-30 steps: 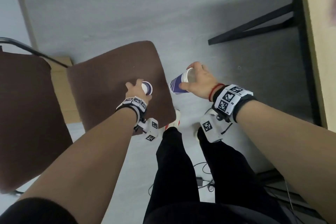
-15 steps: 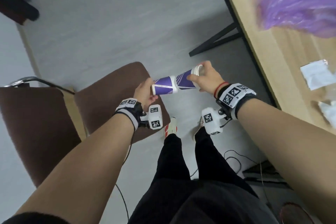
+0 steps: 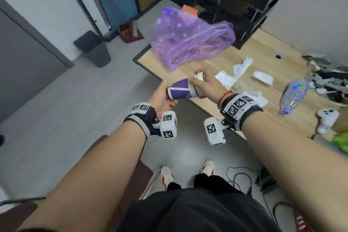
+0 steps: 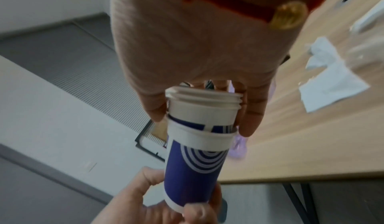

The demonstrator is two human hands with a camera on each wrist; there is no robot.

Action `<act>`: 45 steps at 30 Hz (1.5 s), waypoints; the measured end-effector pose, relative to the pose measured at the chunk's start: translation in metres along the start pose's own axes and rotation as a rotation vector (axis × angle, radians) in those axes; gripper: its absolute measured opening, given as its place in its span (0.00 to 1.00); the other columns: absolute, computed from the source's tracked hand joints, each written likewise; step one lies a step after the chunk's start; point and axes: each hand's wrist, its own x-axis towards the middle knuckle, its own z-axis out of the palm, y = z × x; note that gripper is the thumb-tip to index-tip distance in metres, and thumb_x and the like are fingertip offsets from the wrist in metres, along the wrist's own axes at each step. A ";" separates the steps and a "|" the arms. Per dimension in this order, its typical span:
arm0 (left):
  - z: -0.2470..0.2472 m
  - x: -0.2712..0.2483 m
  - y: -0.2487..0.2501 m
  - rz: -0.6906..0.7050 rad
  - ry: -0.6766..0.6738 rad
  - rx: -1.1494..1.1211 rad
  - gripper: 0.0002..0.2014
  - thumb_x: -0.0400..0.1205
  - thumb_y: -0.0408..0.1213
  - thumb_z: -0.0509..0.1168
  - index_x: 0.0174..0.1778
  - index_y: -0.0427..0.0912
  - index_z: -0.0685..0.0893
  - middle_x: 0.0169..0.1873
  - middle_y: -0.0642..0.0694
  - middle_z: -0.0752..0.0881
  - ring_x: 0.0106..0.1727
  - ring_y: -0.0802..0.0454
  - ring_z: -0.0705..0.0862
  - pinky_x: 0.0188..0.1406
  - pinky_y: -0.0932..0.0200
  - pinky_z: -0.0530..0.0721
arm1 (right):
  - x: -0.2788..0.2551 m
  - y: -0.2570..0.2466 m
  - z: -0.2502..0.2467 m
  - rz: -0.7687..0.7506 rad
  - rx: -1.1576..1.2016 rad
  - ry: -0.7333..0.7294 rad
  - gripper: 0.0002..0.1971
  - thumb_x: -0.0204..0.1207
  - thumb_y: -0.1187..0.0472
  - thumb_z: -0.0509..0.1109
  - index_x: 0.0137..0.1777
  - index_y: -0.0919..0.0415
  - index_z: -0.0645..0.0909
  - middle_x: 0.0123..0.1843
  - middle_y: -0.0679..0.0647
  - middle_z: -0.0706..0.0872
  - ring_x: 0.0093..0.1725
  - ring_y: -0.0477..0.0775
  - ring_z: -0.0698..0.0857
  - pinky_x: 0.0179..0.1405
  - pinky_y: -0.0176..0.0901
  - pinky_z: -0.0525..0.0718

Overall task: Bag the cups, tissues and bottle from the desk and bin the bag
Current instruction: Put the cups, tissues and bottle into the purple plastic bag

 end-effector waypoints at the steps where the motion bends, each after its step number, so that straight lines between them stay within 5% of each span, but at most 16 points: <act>1: 0.023 0.005 0.002 -0.002 -0.015 0.007 0.08 0.77 0.42 0.57 0.36 0.43 0.76 0.28 0.44 0.74 0.24 0.50 0.70 0.27 0.58 0.61 | -0.001 0.002 -0.016 -0.011 0.009 0.025 0.23 0.72 0.44 0.72 0.63 0.52 0.72 0.50 0.52 0.79 0.42 0.53 0.83 0.30 0.43 0.83; 6: 0.129 0.018 0.003 -0.046 -0.072 0.050 0.11 0.79 0.39 0.55 0.38 0.39 0.80 0.25 0.44 0.85 0.28 0.50 0.77 0.28 0.59 0.72 | -0.003 0.016 -0.097 -0.012 0.045 0.053 0.35 0.65 0.41 0.76 0.69 0.52 0.69 0.65 0.60 0.76 0.50 0.57 0.85 0.36 0.48 0.86; 9: 0.177 0.027 -0.001 -0.073 -0.066 0.195 0.13 0.81 0.42 0.55 0.42 0.41 0.82 0.29 0.43 0.84 0.29 0.49 0.80 0.27 0.60 0.77 | 0.001 0.024 -0.144 0.025 0.007 0.014 0.31 0.67 0.48 0.78 0.66 0.50 0.67 0.63 0.62 0.79 0.50 0.61 0.88 0.40 0.56 0.90; 12: 0.201 0.046 0.003 -0.076 -0.045 0.542 0.17 0.81 0.52 0.56 0.52 0.47 0.84 0.41 0.46 0.87 0.40 0.49 0.85 0.37 0.58 0.82 | 0.011 0.034 -0.183 0.046 -0.019 0.085 0.30 0.65 0.51 0.80 0.64 0.50 0.70 0.59 0.60 0.81 0.49 0.62 0.89 0.38 0.56 0.92; 14: 0.204 0.059 0.008 -0.032 -0.015 0.715 0.16 0.81 0.53 0.57 0.53 0.49 0.82 0.47 0.46 0.84 0.43 0.49 0.83 0.44 0.55 0.82 | 0.016 0.042 -0.198 0.086 -0.032 0.173 0.30 0.66 0.52 0.79 0.65 0.53 0.70 0.58 0.58 0.80 0.48 0.60 0.88 0.39 0.57 0.92; 18: 0.195 0.091 0.031 0.107 0.104 0.928 0.04 0.78 0.46 0.66 0.38 0.53 0.80 0.43 0.48 0.83 0.47 0.46 0.82 0.55 0.49 0.84 | 0.036 0.066 -0.221 0.178 -0.041 0.261 0.35 0.64 0.54 0.79 0.68 0.56 0.67 0.62 0.58 0.76 0.51 0.59 0.85 0.38 0.53 0.91; 21: 0.179 0.127 0.051 0.172 0.198 1.132 0.07 0.73 0.41 0.69 0.46 0.51 0.83 0.50 0.44 0.86 0.49 0.44 0.85 0.53 0.54 0.83 | 0.055 0.085 -0.230 0.250 -0.057 0.297 0.39 0.57 0.53 0.81 0.66 0.51 0.63 0.62 0.59 0.78 0.53 0.61 0.86 0.47 0.57 0.90; 24: 0.159 0.185 0.064 0.183 0.257 1.352 0.10 0.62 0.52 0.69 0.39 0.63 0.84 0.53 0.41 0.86 0.51 0.38 0.86 0.57 0.51 0.84 | 0.079 0.098 -0.241 0.323 -0.117 0.398 0.42 0.58 0.56 0.83 0.70 0.56 0.63 0.63 0.61 0.79 0.57 0.61 0.83 0.51 0.52 0.85; 26: 0.152 0.214 0.070 0.156 0.304 1.438 0.11 0.62 0.55 0.70 0.40 0.68 0.84 0.61 0.37 0.80 0.63 0.32 0.80 0.68 0.44 0.79 | 0.092 0.100 -0.250 0.371 -0.201 0.461 0.44 0.57 0.55 0.84 0.71 0.59 0.65 0.64 0.61 0.79 0.61 0.63 0.81 0.56 0.51 0.83; 28: 0.156 0.230 0.085 0.134 0.294 1.556 0.16 0.69 0.49 0.72 0.54 0.66 0.85 0.71 0.36 0.68 0.73 0.31 0.67 0.75 0.44 0.70 | 0.112 0.099 -0.260 0.430 -0.301 0.520 0.46 0.55 0.55 0.85 0.72 0.58 0.66 0.65 0.62 0.77 0.64 0.65 0.79 0.60 0.53 0.80; 34: 0.165 0.282 0.110 0.169 0.171 1.906 0.34 0.67 0.66 0.71 0.70 0.64 0.75 0.84 0.41 0.51 0.83 0.30 0.51 0.79 0.30 0.55 | 0.168 0.098 -0.284 0.517 -0.499 0.585 0.43 0.57 0.52 0.84 0.72 0.53 0.67 0.67 0.65 0.74 0.65 0.71 0.77 0.64 0.57 0.76; 39: 0.189 0.311 0.119 0.322 0.037 1.882 0.22 0.75 0.41 0.68 0.66 0.42 0.80 0.70 0.39 0.78 0.72 0.37 0.75 0.75 0.36 0.69 | 0.212 0.095 -0.309 0.505 -0.522 0.606 0.47 0.58 0.51 0.85 0.75 0.52 0.64 0.68 0.63 0.75 0.64 0.71 0.78 0.61 0.56 0.77; 45: 0.221 0.318 0.121 0.560 -0.047 1.586 0.15 0.74 0.27 0.64 0.51 0.43 0.91 0.52 0.39 0.86 0.53 0.38 0.85 0.52 0.52 0.80 | 0.267 0.089 -0.316 0.460 -0.489 0.582 0.44 0.59 0.52 0.85 0.73 0.55 0.65 0.69 0.62 0.73 0.59 0.67 0.82 0.52 0.53 0.80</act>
